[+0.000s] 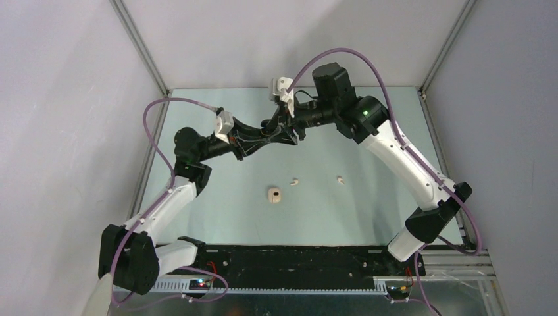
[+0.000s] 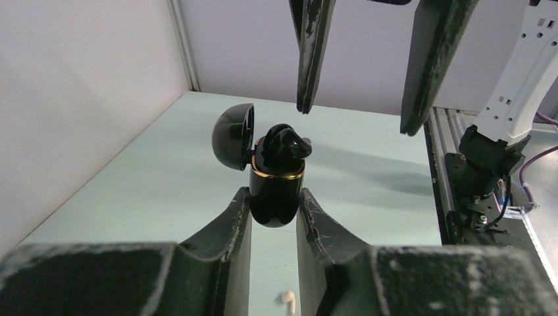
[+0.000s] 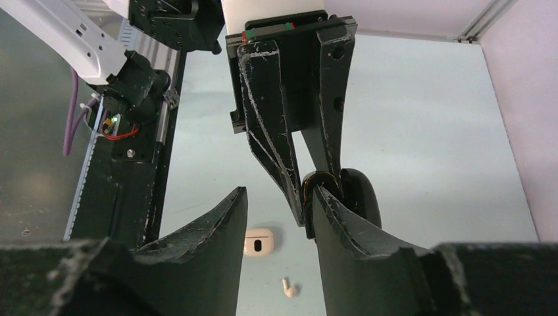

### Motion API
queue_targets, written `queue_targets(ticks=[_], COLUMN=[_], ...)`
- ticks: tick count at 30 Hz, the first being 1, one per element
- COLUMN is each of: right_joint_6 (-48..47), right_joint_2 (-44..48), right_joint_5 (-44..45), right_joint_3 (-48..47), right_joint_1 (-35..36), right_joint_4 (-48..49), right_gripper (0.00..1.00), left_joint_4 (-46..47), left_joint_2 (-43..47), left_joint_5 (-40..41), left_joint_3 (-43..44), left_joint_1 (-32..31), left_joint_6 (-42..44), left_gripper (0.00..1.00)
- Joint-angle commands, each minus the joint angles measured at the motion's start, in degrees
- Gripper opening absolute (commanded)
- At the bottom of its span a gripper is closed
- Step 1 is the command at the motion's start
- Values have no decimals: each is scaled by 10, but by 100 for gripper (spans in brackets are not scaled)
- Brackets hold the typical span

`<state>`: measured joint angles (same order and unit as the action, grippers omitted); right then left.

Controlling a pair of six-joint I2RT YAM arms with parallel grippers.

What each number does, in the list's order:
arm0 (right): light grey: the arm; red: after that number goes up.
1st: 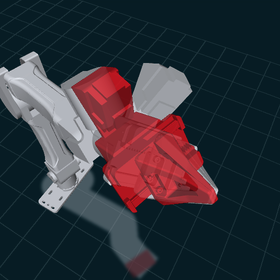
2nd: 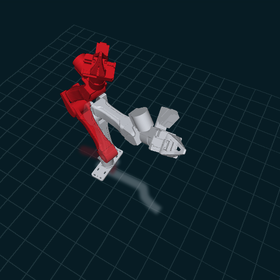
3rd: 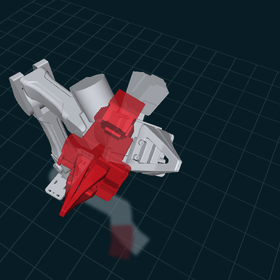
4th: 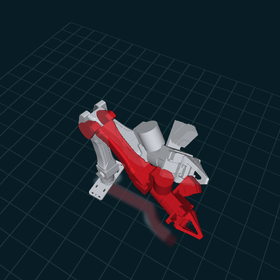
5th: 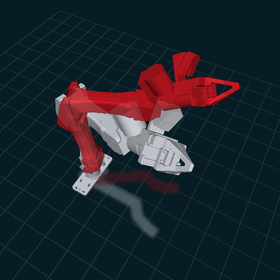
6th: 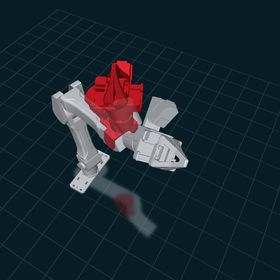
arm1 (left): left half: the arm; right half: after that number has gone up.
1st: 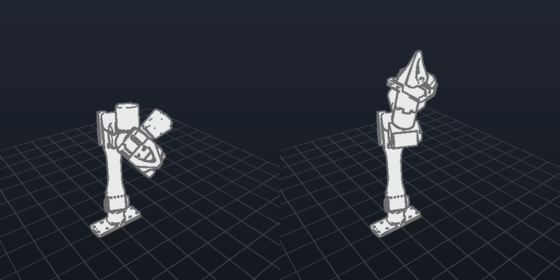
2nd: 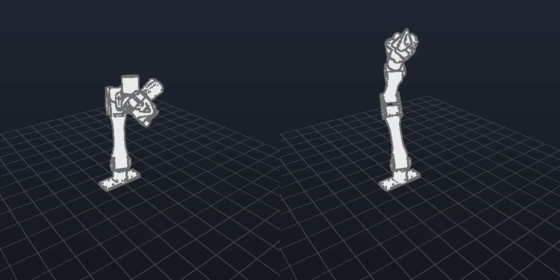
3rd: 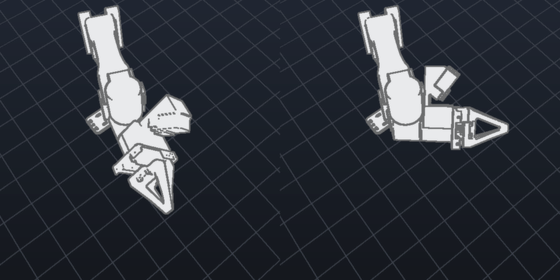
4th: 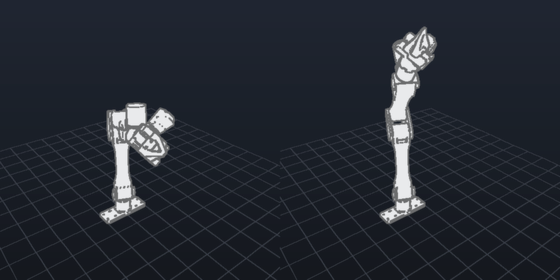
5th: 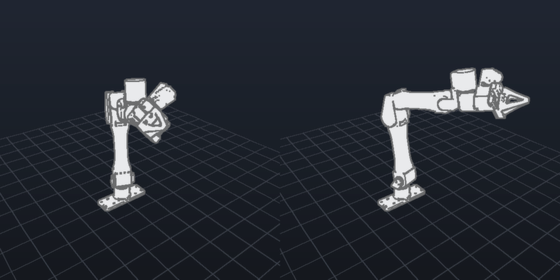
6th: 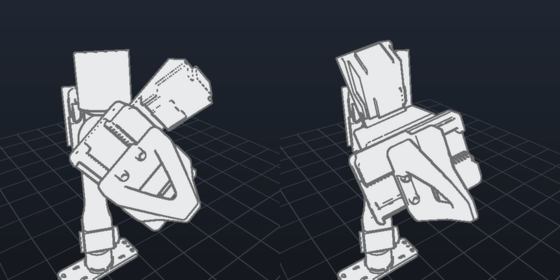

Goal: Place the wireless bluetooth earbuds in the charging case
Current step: Pick up the left earbud from the left side groove of the charging case.

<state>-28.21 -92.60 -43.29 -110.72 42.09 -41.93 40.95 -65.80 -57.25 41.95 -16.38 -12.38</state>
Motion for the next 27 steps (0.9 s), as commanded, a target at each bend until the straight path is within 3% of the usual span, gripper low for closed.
queue_targets(ticks=[1, 14, 27], right_joint_6=[-15, -23, -62], right_joint_2=[-3, -16, -27], right_joint_5=[37, 59, 98], right_joint_3=[-28, -27, -25], right_joint_1=[8, 18, 34], right_joint_4=[-8, 3, -8], right_gripper=[47, 47, 37], left_joint_4=[11, 10, 10], left_joint_2=[6, 8, 12], left_joint_5=[-5, -9, -6], left_joint_3=[-2, -2, -5], left_joint_1=[1, 1, 1], left_joint_6=[18, 19, 18], left_gripper=[0, 0, 0])
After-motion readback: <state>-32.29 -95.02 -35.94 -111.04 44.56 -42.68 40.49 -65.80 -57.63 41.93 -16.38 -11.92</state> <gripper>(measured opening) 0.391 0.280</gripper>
